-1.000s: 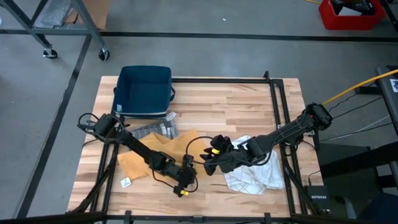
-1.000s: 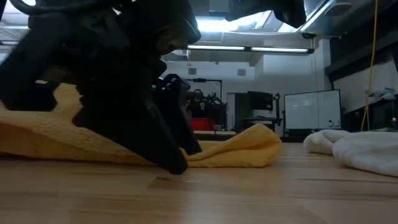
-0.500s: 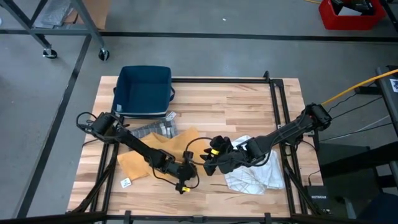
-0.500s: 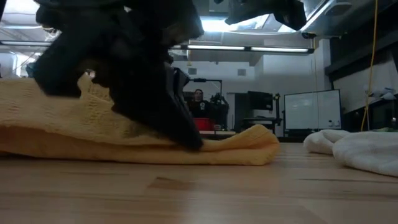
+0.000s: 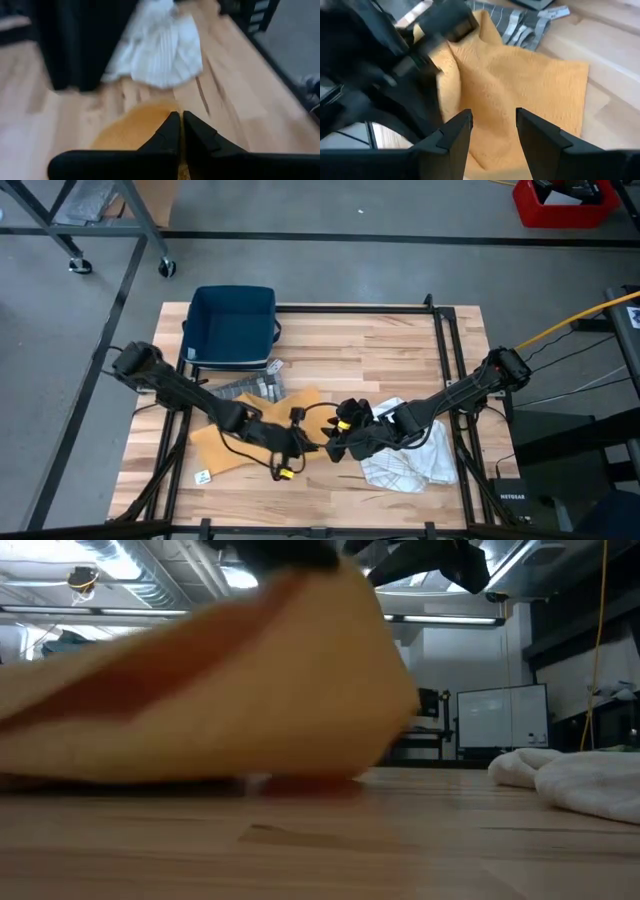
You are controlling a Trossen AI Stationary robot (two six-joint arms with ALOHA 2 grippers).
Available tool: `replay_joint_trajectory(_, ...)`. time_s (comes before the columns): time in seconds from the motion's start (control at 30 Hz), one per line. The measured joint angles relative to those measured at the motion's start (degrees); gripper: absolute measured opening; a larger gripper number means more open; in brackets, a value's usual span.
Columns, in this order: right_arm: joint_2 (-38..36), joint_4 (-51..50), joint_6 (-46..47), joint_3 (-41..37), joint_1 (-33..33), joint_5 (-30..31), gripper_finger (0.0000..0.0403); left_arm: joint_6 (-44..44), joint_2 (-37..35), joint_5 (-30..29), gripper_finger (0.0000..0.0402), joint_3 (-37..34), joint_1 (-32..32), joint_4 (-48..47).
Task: Fold towel
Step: Fold the yellow towel
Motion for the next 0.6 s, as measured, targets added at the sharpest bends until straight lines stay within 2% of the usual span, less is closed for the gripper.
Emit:
replay_joint_trajectory(0.23, -0.1, -0.3, -2.4, 0.0, 0.0, 3.5, 0.0166, 4.4, -14.7, -1.8, 0.0002, 0.0, 1.0, -5.6)
replay_joint_trajectory(0.6, -0.2, -0.3, -10.4, 0.0, 0.0, 2.5, 0.0166, 9.8, -37.4, -3.3, 0.0001, 0.0, 4.6, -7.1)
